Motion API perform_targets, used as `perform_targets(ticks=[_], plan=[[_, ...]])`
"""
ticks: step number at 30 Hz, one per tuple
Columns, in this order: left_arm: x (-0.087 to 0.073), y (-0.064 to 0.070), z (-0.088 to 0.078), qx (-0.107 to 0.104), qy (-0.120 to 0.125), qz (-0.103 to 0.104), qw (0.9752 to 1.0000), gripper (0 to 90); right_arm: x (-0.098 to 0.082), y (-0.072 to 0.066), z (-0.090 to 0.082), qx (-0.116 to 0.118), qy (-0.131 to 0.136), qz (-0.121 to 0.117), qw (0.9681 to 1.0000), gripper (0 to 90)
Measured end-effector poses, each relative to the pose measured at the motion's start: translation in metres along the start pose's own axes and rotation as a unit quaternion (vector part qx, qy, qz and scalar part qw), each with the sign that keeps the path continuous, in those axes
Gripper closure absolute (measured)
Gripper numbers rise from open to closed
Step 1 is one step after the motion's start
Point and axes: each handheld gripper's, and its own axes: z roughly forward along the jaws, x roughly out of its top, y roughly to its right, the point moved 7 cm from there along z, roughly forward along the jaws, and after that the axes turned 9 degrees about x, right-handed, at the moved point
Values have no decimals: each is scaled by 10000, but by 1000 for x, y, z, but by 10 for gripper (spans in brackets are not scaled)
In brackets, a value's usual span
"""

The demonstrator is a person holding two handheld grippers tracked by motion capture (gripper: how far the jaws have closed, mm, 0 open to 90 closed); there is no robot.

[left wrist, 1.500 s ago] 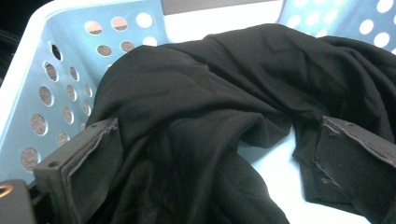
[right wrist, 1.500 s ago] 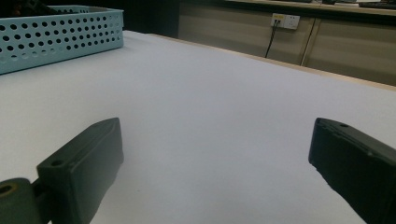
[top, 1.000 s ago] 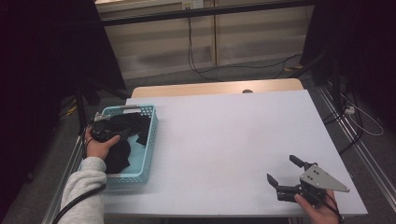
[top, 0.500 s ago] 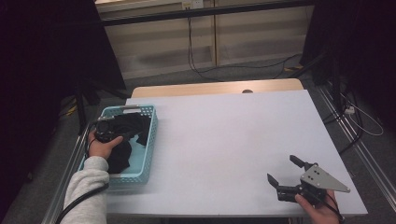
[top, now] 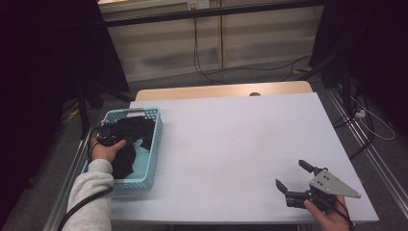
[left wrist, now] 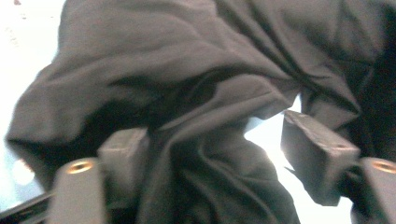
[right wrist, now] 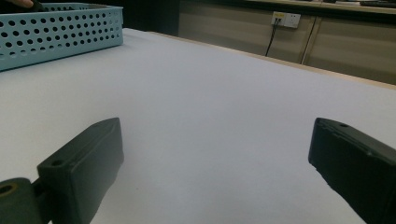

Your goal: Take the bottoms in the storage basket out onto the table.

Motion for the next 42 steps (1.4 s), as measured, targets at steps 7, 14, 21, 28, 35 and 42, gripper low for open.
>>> perform_targets(ticks=[7, 14, 21, 28, 35, 42], plan=[[-1, 5, -3, 42, -254, -125, 9996, 626, 0, -1, 1, 16, -17, -14, 10000, 25], [10, 12, -7, -67, -213, -429, 9988, 779, 0, -1, 1, 10, -7, -19, 10000, 26], [34, 21, -13, -203, 219, -676, 9973, 792, 0, 0, 1, 21, 4, -19, 10000, 26], [46, 42, -5, -116, 323, -448, 9984, 763, 0, -1, 2, 30, -41, -66, 10000, 28], [48, 49, -1, -88, 195, -509, 9985, 469, -1, -1, 1, 37, -66, -78, 9999, 27], [48, 51, 3, -16, 86, -608, 9981, 135, -1, -1, 0, 41, -67, -80, 9999, 27]])
